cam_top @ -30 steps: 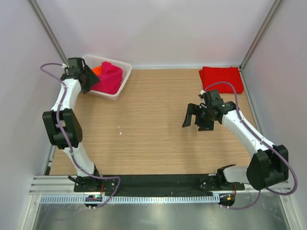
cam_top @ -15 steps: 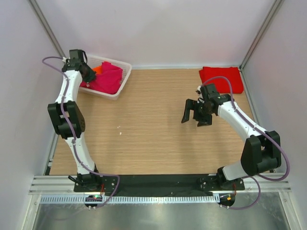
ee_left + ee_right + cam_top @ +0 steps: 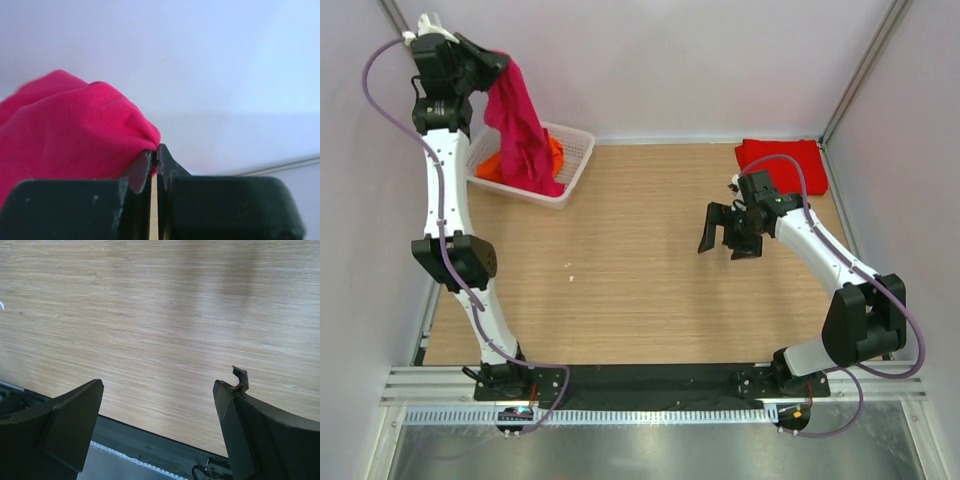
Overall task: Fold and stack the t-shirts
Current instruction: Move the tshirt to the center of the board
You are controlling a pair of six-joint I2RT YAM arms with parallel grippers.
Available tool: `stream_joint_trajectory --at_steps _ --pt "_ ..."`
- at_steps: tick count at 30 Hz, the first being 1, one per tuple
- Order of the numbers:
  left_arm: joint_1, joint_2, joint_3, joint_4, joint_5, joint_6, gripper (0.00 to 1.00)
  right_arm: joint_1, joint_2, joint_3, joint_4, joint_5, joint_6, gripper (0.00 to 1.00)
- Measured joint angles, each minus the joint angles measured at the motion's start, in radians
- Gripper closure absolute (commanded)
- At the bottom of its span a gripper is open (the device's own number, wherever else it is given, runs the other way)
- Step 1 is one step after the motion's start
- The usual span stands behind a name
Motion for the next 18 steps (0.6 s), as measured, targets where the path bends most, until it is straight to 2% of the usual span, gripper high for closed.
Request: stream_joint_trajectory --at_steps 6,11,14,18 --pt "0.002 -0.026 0.033 0.159 0.122 -0.148 1.00 0.000 -0.001 0.000 -0.012 -0.007 0.000 0.00" --pt "-0.033 -0.058 0.005 0.182 0.232 -0.200 1.00 0.000 -0.003 0.000 -0.025 -0.026 0.000 0.00" --pt "-0.121 -0.155 -0.099 0.180 0.274 -0.199 1.00 0.000 -0.016 0.000 -0.031 -0.042 0.001 0.00" --pt "-0.335 -0.365 -0.304 0.164 0.283 -0.149 1.00 0.000 -0.051 -0.005 -0.031 -0.083 0.014 0.00"
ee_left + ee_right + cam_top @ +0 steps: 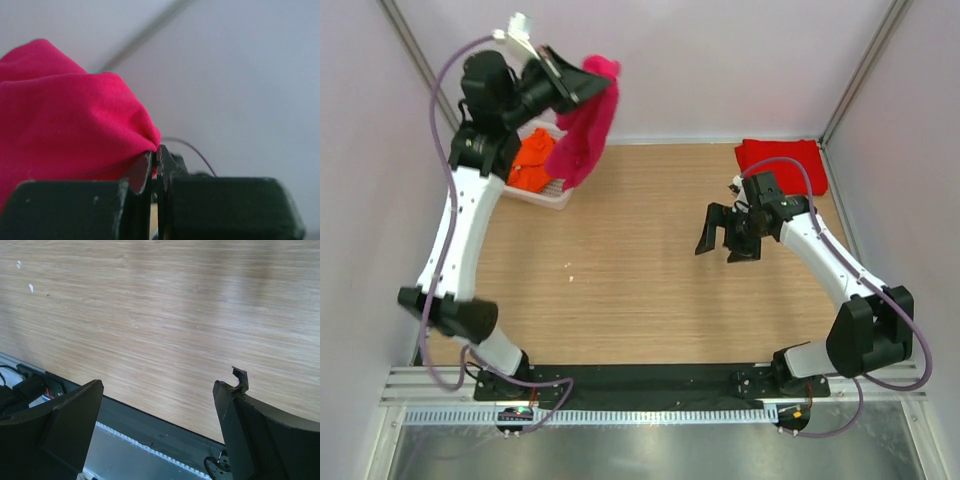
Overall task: Fold and stack the t-shirts
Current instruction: Move the tshirt to the center of the board, then flatten the tshirt out
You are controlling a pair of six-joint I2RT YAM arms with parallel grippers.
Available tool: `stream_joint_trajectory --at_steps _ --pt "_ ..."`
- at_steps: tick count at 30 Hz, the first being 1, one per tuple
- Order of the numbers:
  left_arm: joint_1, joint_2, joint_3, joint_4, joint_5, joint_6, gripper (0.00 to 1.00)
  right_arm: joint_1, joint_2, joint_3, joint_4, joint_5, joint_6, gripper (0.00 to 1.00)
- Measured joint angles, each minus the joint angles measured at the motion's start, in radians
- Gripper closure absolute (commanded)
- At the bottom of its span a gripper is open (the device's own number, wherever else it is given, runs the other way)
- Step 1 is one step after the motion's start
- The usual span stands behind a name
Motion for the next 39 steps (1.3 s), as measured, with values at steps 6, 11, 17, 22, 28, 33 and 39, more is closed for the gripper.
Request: stream_joint_trajectory --at_steps 6,11,17,22,28,33,39 --pt "-0.267 -0.418 -0.474 0.002 -0.047 0.073 0.82 0.000 -0.087 -0.048 -0.010 -0.035 0.014 0.00" --pt "-0.271 -0.571 -0.792 -0.053 -0.129 0.081 0.55 0.000 -0.189 -0.101 -0.040 -0.031 0.018 0.00" --pt "-0.273 -0.603 -1.072 -0.205 -0.235 0.076 0.39 0.000 -0.267 -0.179 -0.072 -0.028 0.017 0.00" --pt "-0.274 -0.677 -1.127 -0.274 -0.276 0.048 0.49 0.008 -0.258 -0.271 -0.060 -0.071 0.030 0.00" --pt "-0.297 -0.619 -1.220 -0.211 -0.245 -0.035 0.50 0.064 -0.179 -0.307 0.009 -0.130 0.068 0.12" --pt "-0.391 -0.450 -1.258 -0.153 -0.220 -0.107 0.50 0.145 -0.092 -0.316 0.119 -0.184 0.118 0.13" --pt "-0.458 -0.253 -1.158 -0.154 -0.178 -0.103 0.43 0.195 -0.015 -0.316 0.225 -0.206 0.148 0.16"
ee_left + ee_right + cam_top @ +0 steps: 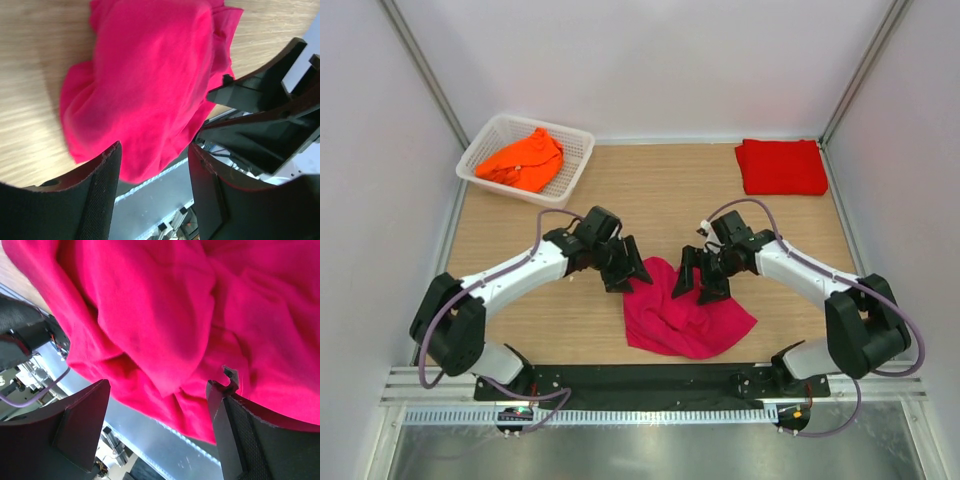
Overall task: Fold and stack the t-shirts
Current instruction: Flatten the tshirt out
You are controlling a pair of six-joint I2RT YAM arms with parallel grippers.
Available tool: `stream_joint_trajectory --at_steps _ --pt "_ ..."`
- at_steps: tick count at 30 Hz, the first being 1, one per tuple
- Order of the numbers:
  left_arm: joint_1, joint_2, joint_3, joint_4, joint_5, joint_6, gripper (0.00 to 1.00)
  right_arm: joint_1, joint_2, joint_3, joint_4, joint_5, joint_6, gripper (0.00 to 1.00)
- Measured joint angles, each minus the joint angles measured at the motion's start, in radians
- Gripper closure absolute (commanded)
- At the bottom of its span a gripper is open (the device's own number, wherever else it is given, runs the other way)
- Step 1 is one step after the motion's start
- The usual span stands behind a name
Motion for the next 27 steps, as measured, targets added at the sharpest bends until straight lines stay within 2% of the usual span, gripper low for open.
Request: stream_joint_trajectory --at_steps 4,9,12,13,15,16,17,20,23,24,26,27 --pt "-0.025 0.106 0.102 -0.050 0.008 0.038 0.44 0.002 0.086 0.021 0.039 -0.005 0.000 0.20" --pt "-0.060 0.159 0.129 -0.117 0.012 0.076 0.46 0.003 0.150 0.024 0.060 -0.004 0.000 0.28" --pt "-0.089 0.167 0.129 -0.153 0.012 0.084 0.44 0.004 0.149 0.024 0.084 -0.007 0.009 0.54" --pt "-0.103 0.167 0.129 -0.161 0.011 0.085 0.43 0.004 0.149 0.022 0.094 -0.009 0.012 0.78" --pt "-0.133 0.167 0.128 -0.171 0.007 0.085 0.34 0.005 0.149 0.018 0.108 -0.013 0.018 0.90" --pt "-0.150 0.167 0.126 -0.174 0.003 0.086 0.33 0.006 0.149 0.014 0.112 -0.014 0.024 0.97" --pt "-0.164 0.165 0.121 -0.177 0.001 0.083 0.33 0.007 0.148 0.009 0.116 -0.014 0.028 0.98" --pt "-0.211 0.149 0.101 -0.182 -0.020 0.072 0.40 0.008 0.132 -0.011 0.128 -0.014 0.042 0.99" --pt "-0.251 0.133 0.073 -0.179 -0.040 0.049 0.63 0.009 0.077 -0.041 0.134 -0.013 0.059 0.99" --pt "-0.259 0.131 0.063 -0.178 -0.044 0.042 0.74 0.009 0.053 -0.050 0.133 -0.011 0.063 0.99" --pt "-0.271 0.130 0.044 -0.178 -0.055 0.036 0.87 0.010 -0.005 -0.062 0.121 -0.006 0.071 0.99" --pt "-0.272 0.129 0.038 -0.182 -0.062 0.037 1.00 0.010 -0.027 -0.062 0.116 -0.001 0.073 0.99"
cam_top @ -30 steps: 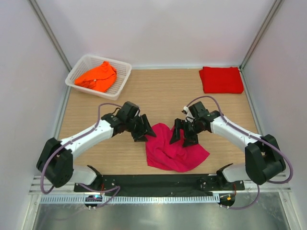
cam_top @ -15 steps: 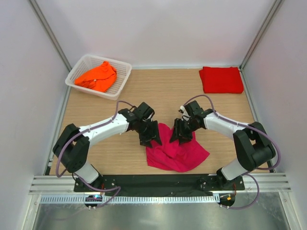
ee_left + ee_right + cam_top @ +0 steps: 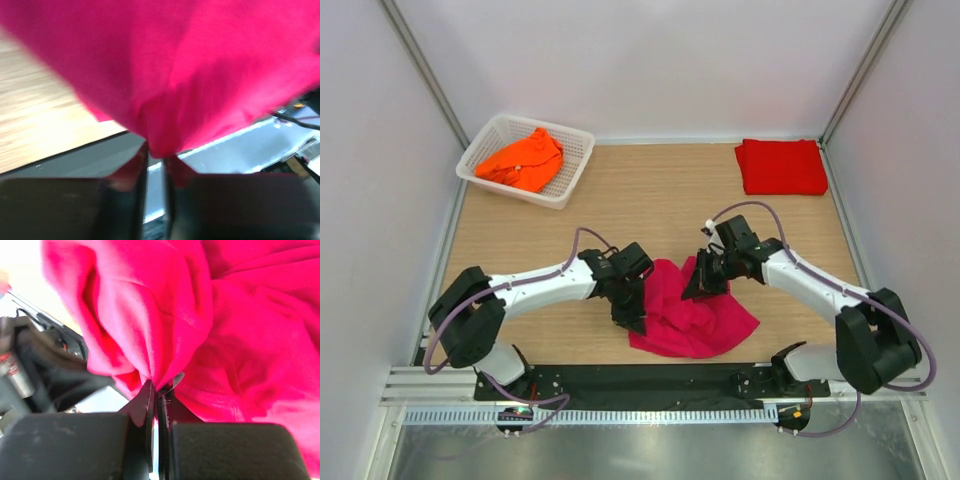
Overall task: Fold and stack the t-shirts
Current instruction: Flatten the tshirt out
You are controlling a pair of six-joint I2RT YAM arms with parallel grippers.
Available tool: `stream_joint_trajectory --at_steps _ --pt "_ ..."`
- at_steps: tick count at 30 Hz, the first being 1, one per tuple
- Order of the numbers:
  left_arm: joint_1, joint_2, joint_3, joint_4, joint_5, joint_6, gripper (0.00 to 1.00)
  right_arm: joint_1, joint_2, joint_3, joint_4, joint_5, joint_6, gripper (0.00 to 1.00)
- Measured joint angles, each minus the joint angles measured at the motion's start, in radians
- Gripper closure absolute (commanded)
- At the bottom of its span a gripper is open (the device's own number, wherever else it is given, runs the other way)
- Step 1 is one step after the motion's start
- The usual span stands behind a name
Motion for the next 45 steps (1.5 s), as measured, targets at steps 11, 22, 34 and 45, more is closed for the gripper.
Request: stream_joint_trajectory --at_steps 11,22,34,45 --pt "0.017 -0.074 0.275 -0.317 -0.301 0.053 1.00 0.004 -0.202 0.236 -0.212 0.188 0.013 0.99" --pt "0.115 -0.112 0.837 -0.594 -0.660 0.220 1.00 0.004 -0.280 0.650 -0.319 0.300 0.024 0.99" --pt "0.115 -0.217 0.491 -0.557 -0.585 0.240 0.53 0.005 -0.528 0.329 -0.533 0.579 0.015 0.99" --pt "0.114 -0.239 0.412 -0.546 -0.581 0.224 0.27 -0.012 -0.362 0.216 -0.687 0.849 0.024 0.99"
